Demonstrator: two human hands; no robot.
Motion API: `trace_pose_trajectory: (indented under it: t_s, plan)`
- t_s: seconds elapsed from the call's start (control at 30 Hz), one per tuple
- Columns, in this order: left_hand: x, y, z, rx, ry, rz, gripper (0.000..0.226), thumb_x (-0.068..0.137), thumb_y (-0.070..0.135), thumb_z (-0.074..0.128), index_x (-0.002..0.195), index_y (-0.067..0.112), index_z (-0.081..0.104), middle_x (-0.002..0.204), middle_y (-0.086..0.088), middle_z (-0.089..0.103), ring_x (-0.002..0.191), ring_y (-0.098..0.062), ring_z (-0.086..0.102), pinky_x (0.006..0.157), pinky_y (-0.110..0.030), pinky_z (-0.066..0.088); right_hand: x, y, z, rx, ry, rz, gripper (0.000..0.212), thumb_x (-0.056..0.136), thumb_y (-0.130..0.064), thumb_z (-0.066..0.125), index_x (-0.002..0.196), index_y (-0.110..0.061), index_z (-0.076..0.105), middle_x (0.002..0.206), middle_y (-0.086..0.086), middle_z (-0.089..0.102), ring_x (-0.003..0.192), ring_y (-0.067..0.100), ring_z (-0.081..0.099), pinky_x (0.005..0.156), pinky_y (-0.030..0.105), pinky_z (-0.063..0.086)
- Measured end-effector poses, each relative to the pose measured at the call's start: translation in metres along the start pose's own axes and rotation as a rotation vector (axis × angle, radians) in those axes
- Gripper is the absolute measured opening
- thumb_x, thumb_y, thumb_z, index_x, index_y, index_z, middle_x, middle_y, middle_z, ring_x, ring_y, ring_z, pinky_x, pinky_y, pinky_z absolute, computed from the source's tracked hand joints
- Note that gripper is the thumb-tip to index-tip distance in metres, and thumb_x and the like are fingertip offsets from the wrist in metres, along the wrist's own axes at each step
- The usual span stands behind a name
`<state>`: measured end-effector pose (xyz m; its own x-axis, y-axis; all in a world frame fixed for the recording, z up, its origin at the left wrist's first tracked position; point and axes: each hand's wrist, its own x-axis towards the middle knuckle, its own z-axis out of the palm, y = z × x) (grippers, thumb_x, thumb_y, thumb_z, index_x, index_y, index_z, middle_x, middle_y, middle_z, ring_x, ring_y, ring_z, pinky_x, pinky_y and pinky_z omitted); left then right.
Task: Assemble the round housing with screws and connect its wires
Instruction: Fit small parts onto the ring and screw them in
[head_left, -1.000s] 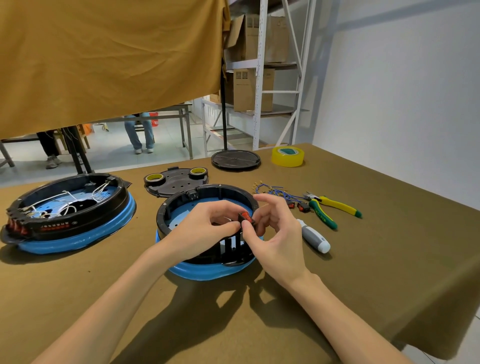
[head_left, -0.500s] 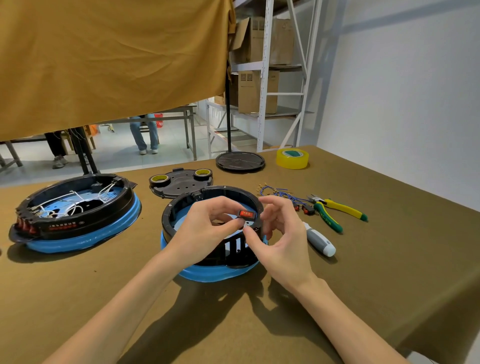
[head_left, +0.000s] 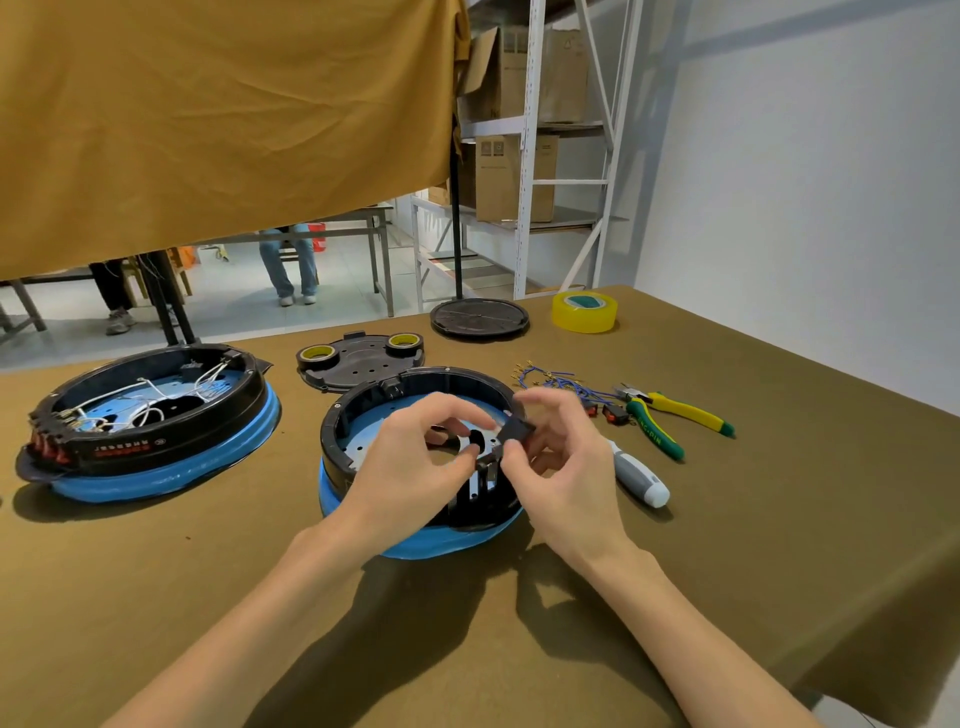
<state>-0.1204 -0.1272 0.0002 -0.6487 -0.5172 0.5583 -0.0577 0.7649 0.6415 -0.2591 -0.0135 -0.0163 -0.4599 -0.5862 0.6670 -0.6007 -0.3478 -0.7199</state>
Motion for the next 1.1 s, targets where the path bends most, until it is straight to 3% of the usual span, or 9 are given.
trace_pose_trajectory:
  t_s: [0.07,0.13,0.23,0.37,0.53,0.63,0.77,0.97,1.1]
  plan:
    - [0.002,-0.002,-0.001,-0.016,-0.018,-0.062,0.033,0.092,0.012,0.071,0.116,0.033,0.066,0.106,0.021,0.068,0.101,-0.006,0.067,0.088,-0.024,0.057,0.003,0.0,-0.004,0.035,0.057,0.006,0.032,0.086,-0.011,0.071,0.111,-0.026,0.059,0.086,-0.012,0.065,0.074,0.013,0.064,0.061,0.017,0.051]
    - [0.004,-0.005,-0.003,0.013,-0.149,-0.129,0.033,0.095,0.019,0.069,0.122,0.035,0.061,0.105,0.022,0.068,0.097,-0.001,0.066,0.086,-0.025,0.058,0.004,0.001,-0.01,0.021,0.056,-0.018,0.021,0.085,-0.014,0.068,0.099,-0.028,0.063,0.082,-0.014,0.064,0.07,0.009,0.061,0.059,0.013,0.046]
    - [0.008,-0.007,-0.008,0.143,-0.309,-0.144,0.022,0.099,0.028,0.062,0.119,0.036,0.066,0.101,0.021,0.07,0.094,0.004,0.065,0.083,-0.027,0.059,0.001,0.004,-0.011,-0.017,-0.089,-0.063,0.017,0.085,-0.014,0.066,0.095,-0.028,0.065,0.077,-0.015,0.063,0.067,0.01,0.059,0.059,0.011,0.042]
    - [0.01,-0.008,-0.01,0.163,-0.351,-0.162,0.022,0.101,0.032,0.06,0.119,0.033,0.072,0.103,0.02,0.072,0.093,0.004,0.067,0.084,-0.025,0.059,-0.003,0.01,-0.009,-0.062,-0.27,-0.065,0.029,0.085,-0.011,0.069,0.103,-0.031,0.058,0.075,-0.013,0.058,0.063,0.011,0.056,0.055,0.013,0.041]
    - [0.011,-0.006,-0.008,0.221,-0.357,-0.17,0.025,0.102,0.033,0.058,0.121,0.027,0.074,0.104,0.019,0.073,0.093,0.008,0.066,0.084,-0.015,0.056,-0.003,0.016,-0.009,-0.123,-0.307,-0.067,0.03,0.085,-0.015,0.072,0.102,-0.032,0.054,0.077,-0.01,0.059,0.063,0.013,0.057,0.053,0.016,0.045]
    - [0.012,-0.005,-0.011,0.204,-0.328,-0.209,0.025,0.101,0.034,0.059,0.122,0.03,0.072,0.103,0.018,0.075,0.092,0.005,0.069,0.088,-0.026,0.059,-0.004,0.017,-0.007,-0.116,-0.313,-0.056,0.04,0.085,-0.014,0.074,0.111,-0.033,0.05,0.079,-0.013,0.059,0.065,0.014,0.059,0.054,0.014,0.043]
    - [0.012,-0.002,-0.014,0.179,-0.337,-0.25,0.024,0.101,0.033,0.06,0.122,0.028,0.071,0.092,0.013,0.078,0.076,0.004,0.071,0.083,-0.03,0.061,-0.005,0.017,-0.007,-0.129,-0.312,-0.04,0.045,0.085,-0.015,0.078,0.114,-0.034,0.049,0.088,-0.017,0.059,0.073,0.013,0.062,0.059,0.014,0.047]
    - [0.013,-0.003,-0.014,0.195,-0.263,-0.297,0.021,0.1,0.031,0.061,0.116,0.027,0.075,0.085,0.012,0.079,0.072,0.0,0.071,0.081,-0.031,0.062,-0.002,0.017,-0.006,-0.2,-0.139,0.026,0.019,0.084,-0.023,0.084,0.097,-0.024,0.071,0.082,-0.018,0.068,0.08,0.008,0.066,0.064,0.015,0.051]
    - [0.012,-0.004,-0.011,0.196,-0.228,-0.296,0.021,0.099,0.029,0.062,0.113,0.027,0.078,0.089,0.011,0.078,0.074,0.0,0.071,0.079,-0.029,0.063,-0.003,0.016,-0.005,-0.242,-0.182,-0.006,0.01,0.086,-0.02,0.082,0.094,-0.023,0.076,0.084,-0.019,0.07,0.084,0.006,0.066,0.069,0.013,0.05]
